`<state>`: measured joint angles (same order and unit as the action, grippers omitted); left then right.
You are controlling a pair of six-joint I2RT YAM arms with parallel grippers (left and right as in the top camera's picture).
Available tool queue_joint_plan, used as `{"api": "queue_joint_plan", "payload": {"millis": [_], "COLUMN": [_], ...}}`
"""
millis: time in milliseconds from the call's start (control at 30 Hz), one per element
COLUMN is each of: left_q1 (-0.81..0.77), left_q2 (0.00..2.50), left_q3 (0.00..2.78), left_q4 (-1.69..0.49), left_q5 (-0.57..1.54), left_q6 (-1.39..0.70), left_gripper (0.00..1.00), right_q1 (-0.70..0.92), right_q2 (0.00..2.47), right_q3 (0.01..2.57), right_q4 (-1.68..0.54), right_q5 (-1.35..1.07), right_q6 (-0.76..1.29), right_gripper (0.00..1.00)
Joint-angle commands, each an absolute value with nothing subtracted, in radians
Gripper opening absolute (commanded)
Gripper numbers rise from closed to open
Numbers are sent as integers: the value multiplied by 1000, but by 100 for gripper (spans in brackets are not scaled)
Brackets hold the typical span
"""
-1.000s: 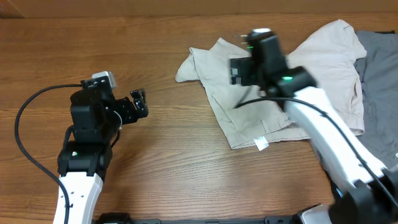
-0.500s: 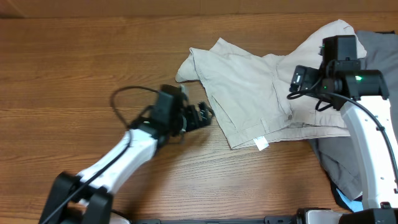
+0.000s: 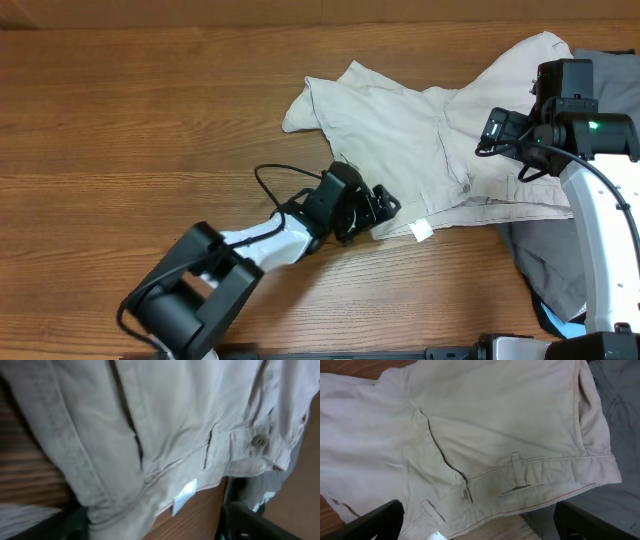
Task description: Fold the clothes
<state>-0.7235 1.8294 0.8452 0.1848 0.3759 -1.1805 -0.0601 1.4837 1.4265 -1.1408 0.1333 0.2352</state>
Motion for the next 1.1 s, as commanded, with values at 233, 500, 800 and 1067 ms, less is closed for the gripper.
{"api": "queue_joint_plan", "payload": {"millis": [233, 500, 800, 1067], "left_q1": [-682, -192, 487, 540], "left_q2": [1871, 1583, 1365, 1367], "left_q3": [841, 841, 841, 841], "left_q4": [207, -404, -794, -812], "left_q5": [560, 684, 491, 451], "left_q6": [-1074, -571, -287, -276], "left_gripper": [4, 4, 4, 4], "right_q1": [-68, -96, -96, 82], "right_q2": [1464, 1464, 1473, 1594], "right_q3": [1441, 1441, 1441, 1480], "right_q4": [-1136, -1136, -1110, -1025], "right_q5": [131, 130, -220, -356], "right_q6": [240, 236, 38, -9], "right_gripper": [100, 100, 96, 91]}}
